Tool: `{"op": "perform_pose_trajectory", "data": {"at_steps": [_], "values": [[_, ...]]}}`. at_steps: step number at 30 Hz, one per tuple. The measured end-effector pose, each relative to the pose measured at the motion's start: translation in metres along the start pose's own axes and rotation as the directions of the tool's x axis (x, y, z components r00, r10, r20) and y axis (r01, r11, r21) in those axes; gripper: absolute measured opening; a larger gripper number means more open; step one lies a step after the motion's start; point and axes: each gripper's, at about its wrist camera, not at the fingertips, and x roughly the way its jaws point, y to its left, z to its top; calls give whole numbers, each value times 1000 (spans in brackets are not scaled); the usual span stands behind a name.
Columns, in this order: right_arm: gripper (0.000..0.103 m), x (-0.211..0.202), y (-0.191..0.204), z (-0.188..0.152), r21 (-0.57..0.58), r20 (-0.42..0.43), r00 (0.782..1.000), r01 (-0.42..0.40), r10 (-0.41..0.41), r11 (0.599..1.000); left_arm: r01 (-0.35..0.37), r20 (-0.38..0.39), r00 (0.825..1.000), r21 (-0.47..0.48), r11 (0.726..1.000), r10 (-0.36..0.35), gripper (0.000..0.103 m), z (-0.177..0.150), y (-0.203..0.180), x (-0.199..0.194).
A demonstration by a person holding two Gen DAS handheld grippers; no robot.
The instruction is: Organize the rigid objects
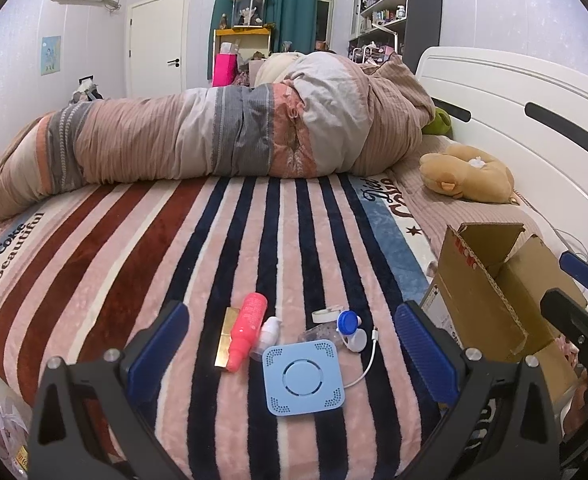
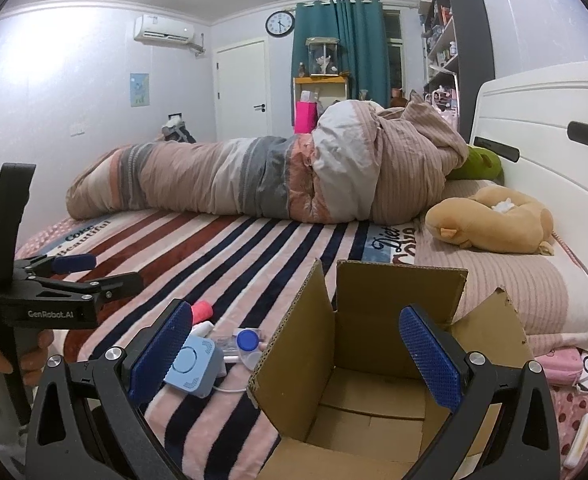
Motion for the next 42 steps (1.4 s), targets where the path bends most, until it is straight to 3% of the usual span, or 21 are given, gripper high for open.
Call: {"op": "perform_pose_trajectory", "data": {"at_steps": [17,33,42], "values": [[103,-6,1,3,6,45,999,-13,13,1000,23,10,1000,19,1000,-23,102,3,-7,-11],[103,-1,-2,0,12,19,1000,-12,12,1000,17,17,1000,21,1000,-17,102,1,-10,-14],[103,-5,11,2,-15,35,999,29,-28,999,47,27,999,2,999,-47,102,0,-3,-15]]}}
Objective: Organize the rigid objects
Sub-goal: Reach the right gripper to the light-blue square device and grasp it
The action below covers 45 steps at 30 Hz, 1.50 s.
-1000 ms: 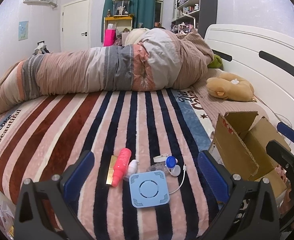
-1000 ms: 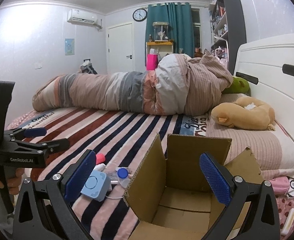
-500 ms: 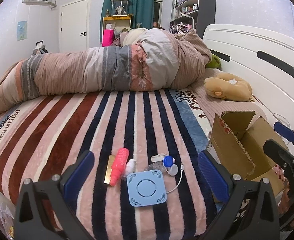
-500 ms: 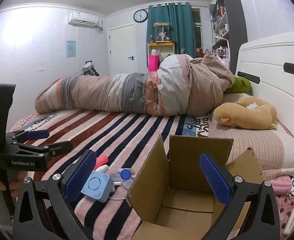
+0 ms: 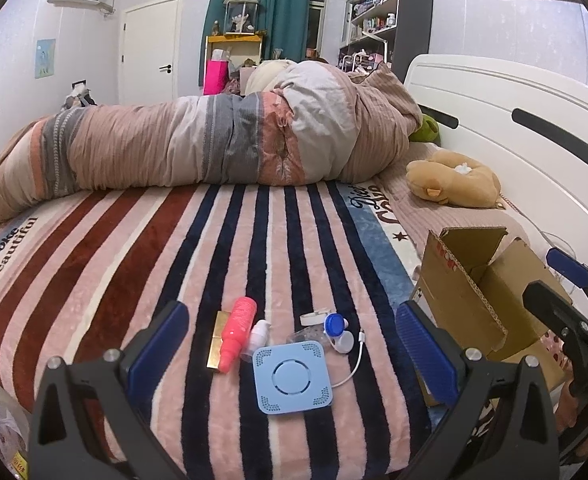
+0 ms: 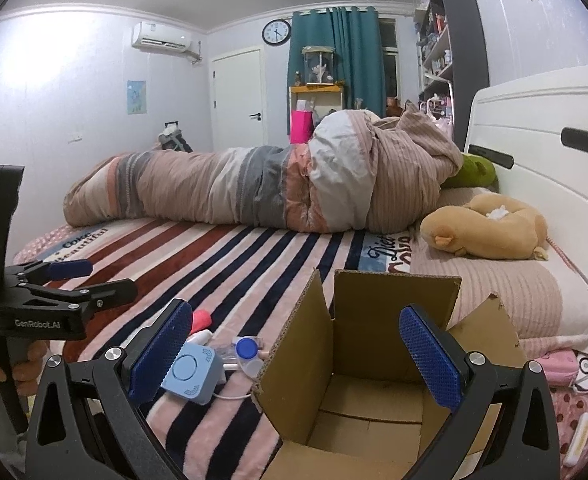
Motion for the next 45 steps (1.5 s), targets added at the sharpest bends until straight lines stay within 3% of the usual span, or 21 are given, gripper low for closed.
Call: {"op": "perform_pose_trajectory", "data": {"at_steps": [7,9,12,17,22,31,35,37,39,41,43,45], "values": [[103,3,54,12,-141,32,999,13,-8,990,74,39,997,-44,996,-73,102,-6,42,6],[94,11,77,11,-191,22,1000,16,-12,982,69,38,997,-56,996,-67,102,-8,58,11],[89,32,107,1,-219,-29,1000,-18,12,975,46,19,999,-71,996,-45,102,-13,84,20],[89,82,132,-32,-140,-197,977,-116,87,983,6,-38,999,-71,997,-9,102,-27,114,39],[96,135,144,-81,-76,-356,934,-68,37,995,-3,-96,995,-85,996,-6,102,-41,134,57],[96,189,151,-112,-11,-408,913,9,-13,1000,-19,-140,990,-102,995,5,102,-52,149,74],[96,197,153,-116,-7,-390,920,42,-41,999,-27,-150,989,-105,994,11,102,-55,152,78],[88,197,154,-116,-39,-382,922,52,-63,998,-30,-154,988,-108,994,13,102,-55,153,79],[87,194,151,-114,-57,-377,925,26,-45,998,-31,-159,987,-109,994,13,102,-56,155,80],[86,190,146,-111,-52,-377,926,-46,23,998,-34,-161,987,-107,994,17,102,-57,156,79],[85,183,141,-109,-40,-394,909,-168,139,985,-32,-161,987,-109,994,15,102,-57,157,77],[84,179,135,-109,-50,-430,879,-250,205,967,-28,-162,987,-110,994,10,102,-58,158,75]]}}
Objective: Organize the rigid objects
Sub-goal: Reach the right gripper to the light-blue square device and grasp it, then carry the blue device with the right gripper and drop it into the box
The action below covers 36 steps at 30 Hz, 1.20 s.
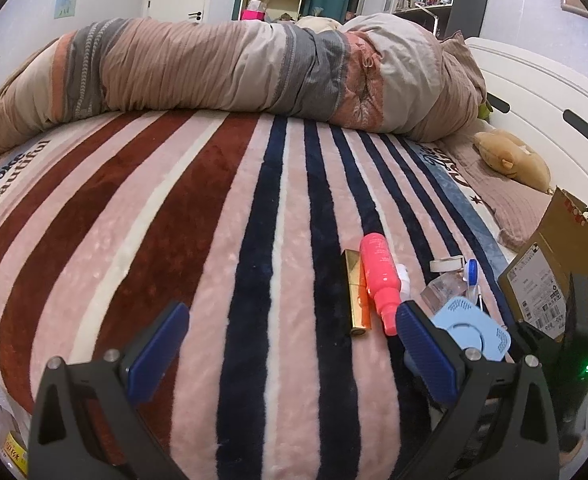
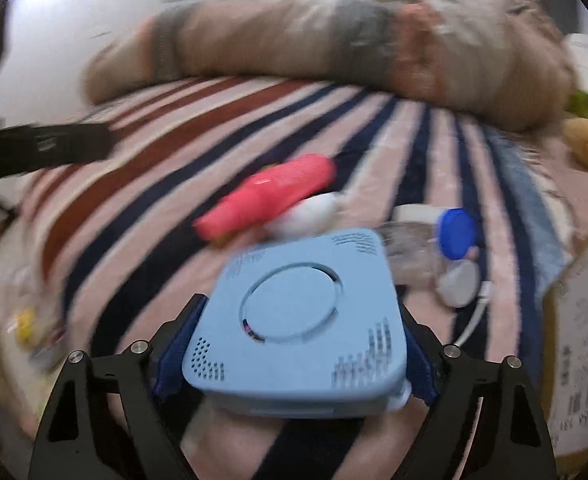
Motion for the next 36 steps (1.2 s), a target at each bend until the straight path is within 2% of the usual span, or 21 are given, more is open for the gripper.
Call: {"op": "perform_pose_trajectory", "data": {"at_steps": [4,6,7,9,13,16,19,20,23,26,29,31,32,33,35,36], "values": [[84,-11,-12,-3,-22,-6,999,45,-46,999,-5,-9,1000,4,1000,5,102,-1,0,-1],[95,-10,-12,-5,-52,-40,995,92,-94,994,-2,-13,1000,7,1000,2,102,-2,-1,-2],[97,-9,-10,-6,-69,-44,993,109,-112,992,1,-16,1000,11,1000,-1,102,-2,-2,-2],[98,-9,-5,-10,-97,-41,988,141,-146,985,3,-20,1000,19,1000,-3,102,-2,-4,-2],[98,-9,-2,-11,-63,-39,980,193,-196,979,8,-28,1000,27,1000,-7,102,-4,-7,-4],[97,-11,1,-9,-27,-29,986,162,-163,986,10,-34,999,38,999,-8,102,-5,-10,-4],[90,-8,7,-6,-68,-21,972,230,-232,971,21,-42,999,41,999,-19,102,-6,-12,-4],[79,-8,7,-5,-69,-23,972,231,-233,970,31,-46,999,39,999,-29,102,-6,-13,-4],[79,-11,3,-5,-50,-30,979,199,-201,979,74,-55,996,38,996,-72,102,-6,-17,-5],[79,-24,1,-2,-37,12,986,167,-167,985,148,-63,987,47,988,-145,102,-3,-24,-7],[79,-45,1,8,-41,78,990,119,-115,992,290,-75,955,43,956,-287,100,5,-34,-10],[79,-64,3,17,-59,133,989,77,-68,995,415,-84,908,39,909,-410,94,13,-45,-14],[79,-72,4,20,-66,156,986,65,-54,996,481,-93,874,36,876,-477,88,19,-52,-17],[79,-85,4,24,-72,191,981,49,-34,996,524,-100,849,38,851,-518,85,24,-58,-20],[79,-103,2,30,-75,243,970,24,-5,997,580,-109,812,51,813,-573,74,34,-72,-24],[79,-118,-1,32,-74,284,959,10,11,997,615,-115,787,59,786,-607,72,41,-82,-28]]}}
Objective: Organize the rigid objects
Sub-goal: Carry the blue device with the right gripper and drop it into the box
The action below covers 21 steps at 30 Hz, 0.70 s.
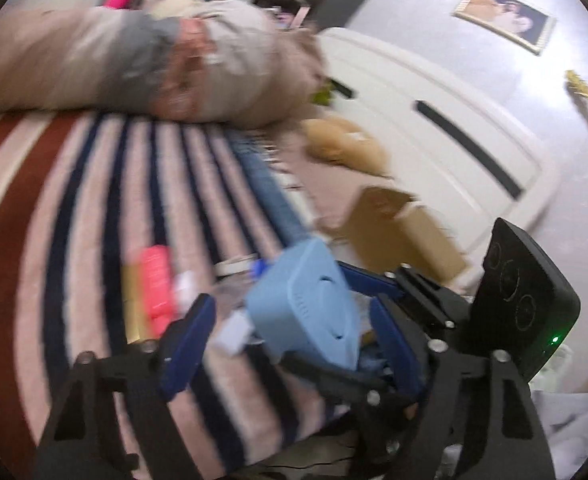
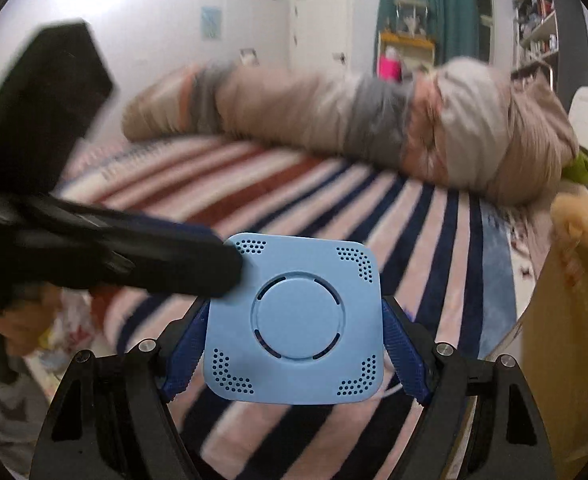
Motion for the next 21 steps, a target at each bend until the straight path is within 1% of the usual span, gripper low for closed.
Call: {"op": "perform_pose_trajectory", "data": {"at_steps": [1,2,3,5,7,10,12,14,17,18,21], "values": [[79,-10,-2,4,2,30,1000,-5,5,1000,29,-4,1000,10,1000,-28,67,6,-8,2],[79,-19,-5,7,1,60,998,-8,8,1000,44,-4,999,18,999,-44,60,10,-16,4],[79,-29,-8,11,-1,87,996,-4,4,1000,62,-4,998,35,997,-62,56,16,-28,7],[79,-46,-18,16,-3,124,992,19,-18,1000,82,0,997,65,995,-82,39,25,-48,12],[79,-63,-33,17,3,158,987,44,-44,999,91,9,996,107,990,-93,35,36,-72,17],[79,-85,-61,15,43,190,979,72,-79,997,81,11,996,184,980,-84,31,48,-109,33],[79,-102,-80,7,77,204,973,92,-106,993,75,-2,997,244,967,-77,31,55,-136,51],[79,-115,-101,-1,111,205,969,119,-140,987,81,-27,997,281,956,-76,31,61,-156,71],[79,-126,-132,-14,162,166,968,160,-187,974,95,-95,993,332,938,-67,31,68,-183,112],[79,-127,-145,-20,184,136,971,169,-195,968,100,-117,991,339,936,-64,31,66,-190,121],[79,-125,-169,-36,224,64,981,163,-182,961,110,-193,980,344,933,-44,31,61,-199,154]]}}
